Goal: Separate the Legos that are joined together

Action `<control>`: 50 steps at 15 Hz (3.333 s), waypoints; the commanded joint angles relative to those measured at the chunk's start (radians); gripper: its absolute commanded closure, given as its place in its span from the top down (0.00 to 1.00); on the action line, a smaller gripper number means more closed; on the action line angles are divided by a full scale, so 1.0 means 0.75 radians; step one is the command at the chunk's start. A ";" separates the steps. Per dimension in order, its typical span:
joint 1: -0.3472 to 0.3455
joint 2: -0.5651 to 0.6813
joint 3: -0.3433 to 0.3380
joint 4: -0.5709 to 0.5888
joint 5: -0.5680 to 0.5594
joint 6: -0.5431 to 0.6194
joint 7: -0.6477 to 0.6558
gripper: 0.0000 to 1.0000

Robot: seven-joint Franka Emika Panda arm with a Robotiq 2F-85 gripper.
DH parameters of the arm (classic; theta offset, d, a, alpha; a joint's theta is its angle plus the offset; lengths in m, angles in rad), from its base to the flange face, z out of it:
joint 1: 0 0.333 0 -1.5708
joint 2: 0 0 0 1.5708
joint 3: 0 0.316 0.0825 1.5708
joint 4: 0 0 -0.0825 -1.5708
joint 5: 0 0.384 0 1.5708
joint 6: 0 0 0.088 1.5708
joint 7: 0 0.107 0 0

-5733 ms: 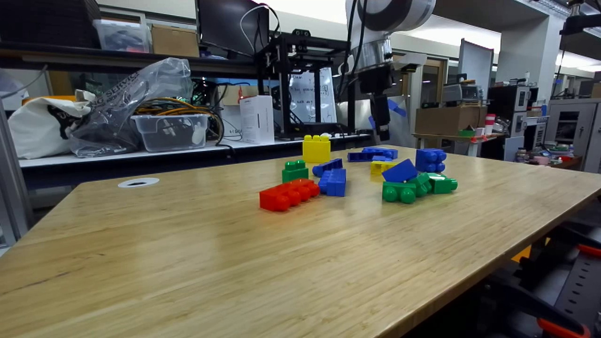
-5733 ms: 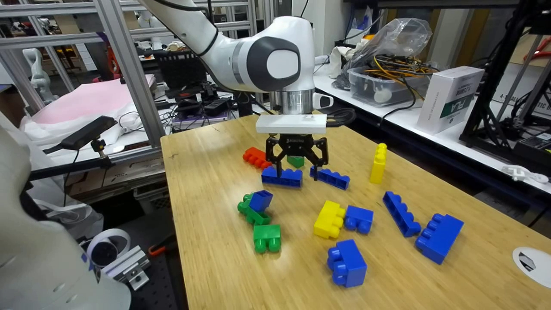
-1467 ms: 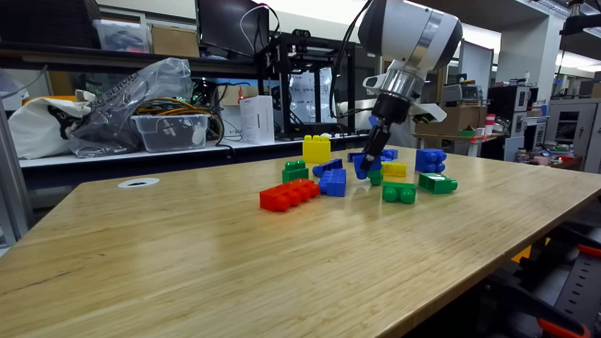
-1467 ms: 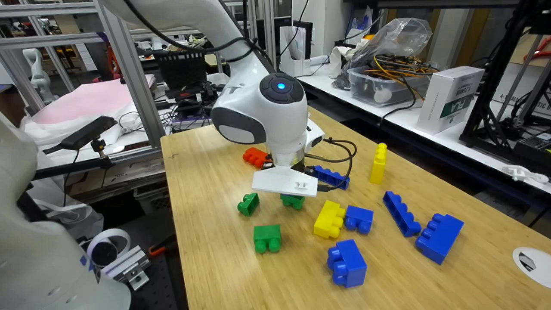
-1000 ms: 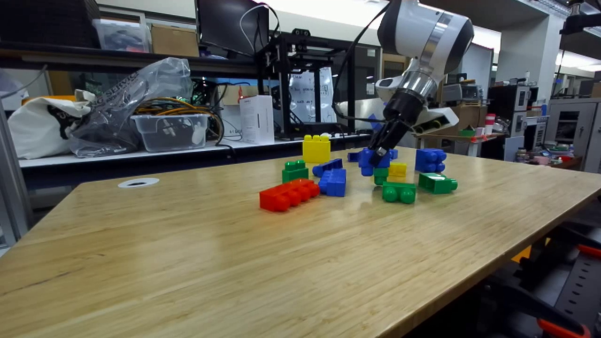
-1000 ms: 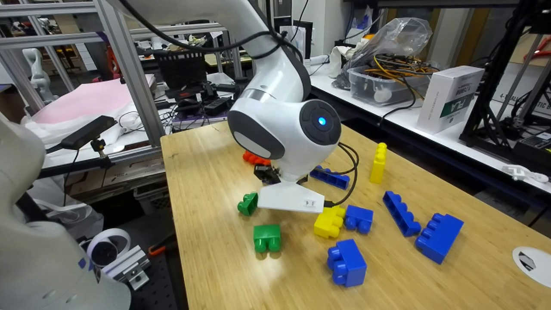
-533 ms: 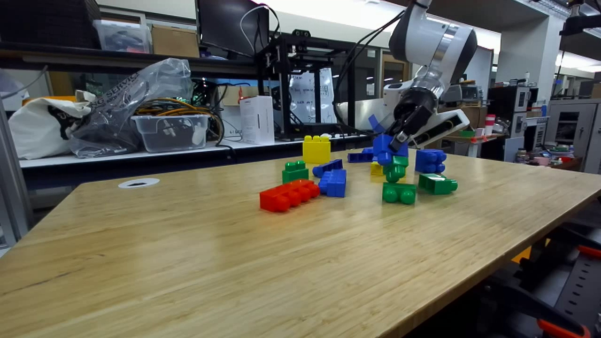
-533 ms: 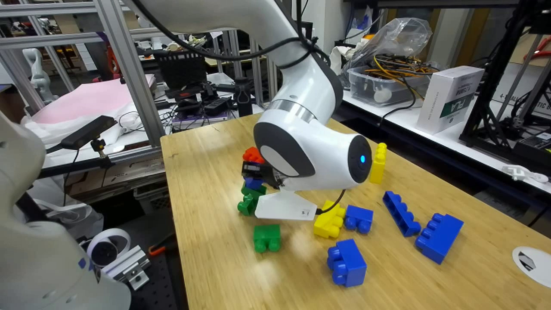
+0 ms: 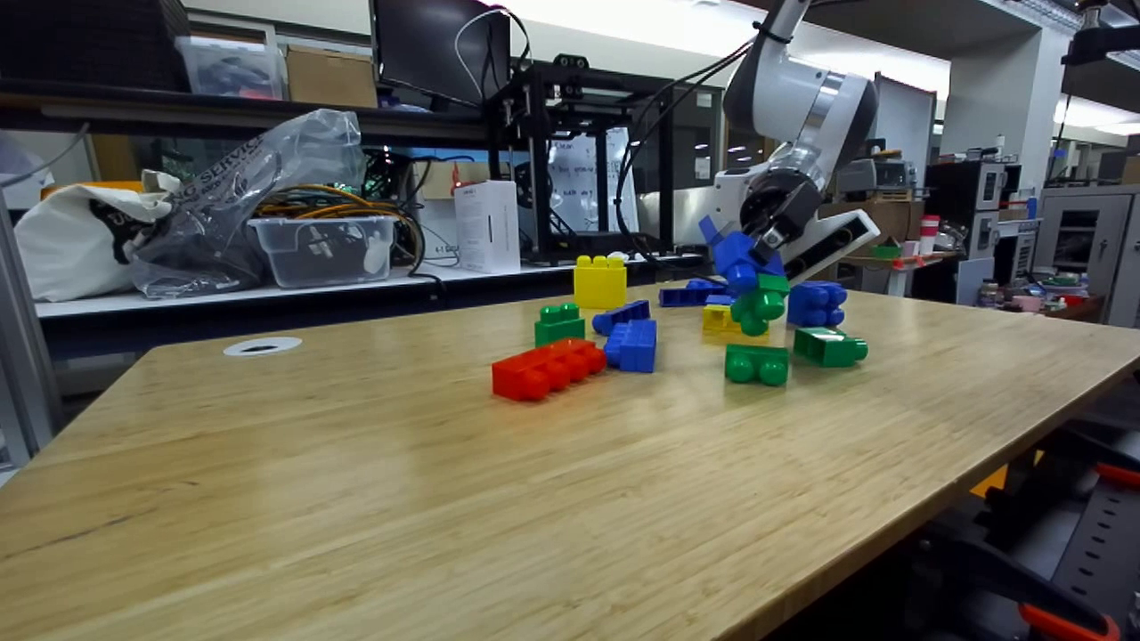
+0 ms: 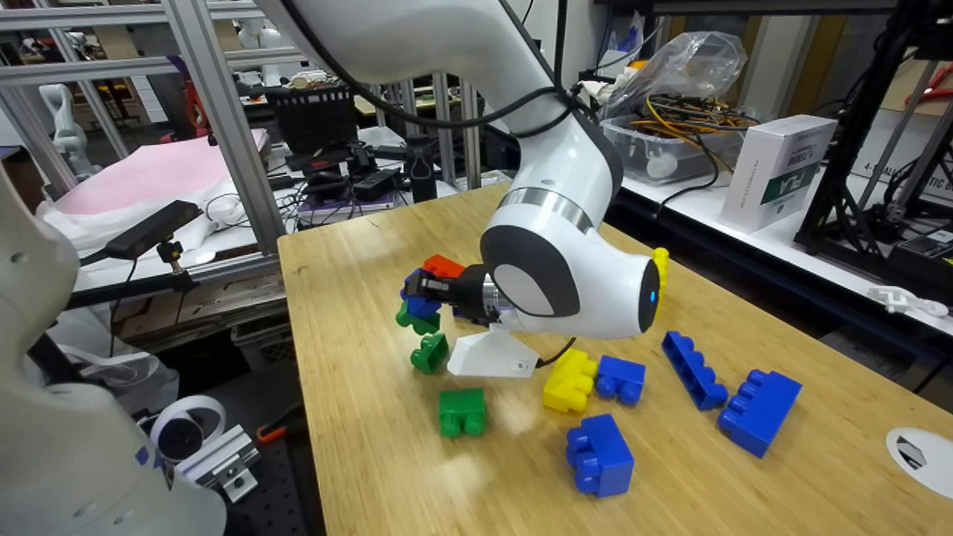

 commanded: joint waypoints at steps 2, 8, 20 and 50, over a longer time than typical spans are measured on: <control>0.053 -0.049 -0.014 -0.038 0.028 0.237 0.038 0.11; 0.141 -0.120 0.028 -0.137 0.121 0.743 0.037 0.11; 0.243 -0.399 0.077 -0.355 0.083 1.331 0.282 0.11; 0.391 -0.456 0.084 -0.596 -0.386 1.749 0.818 0.11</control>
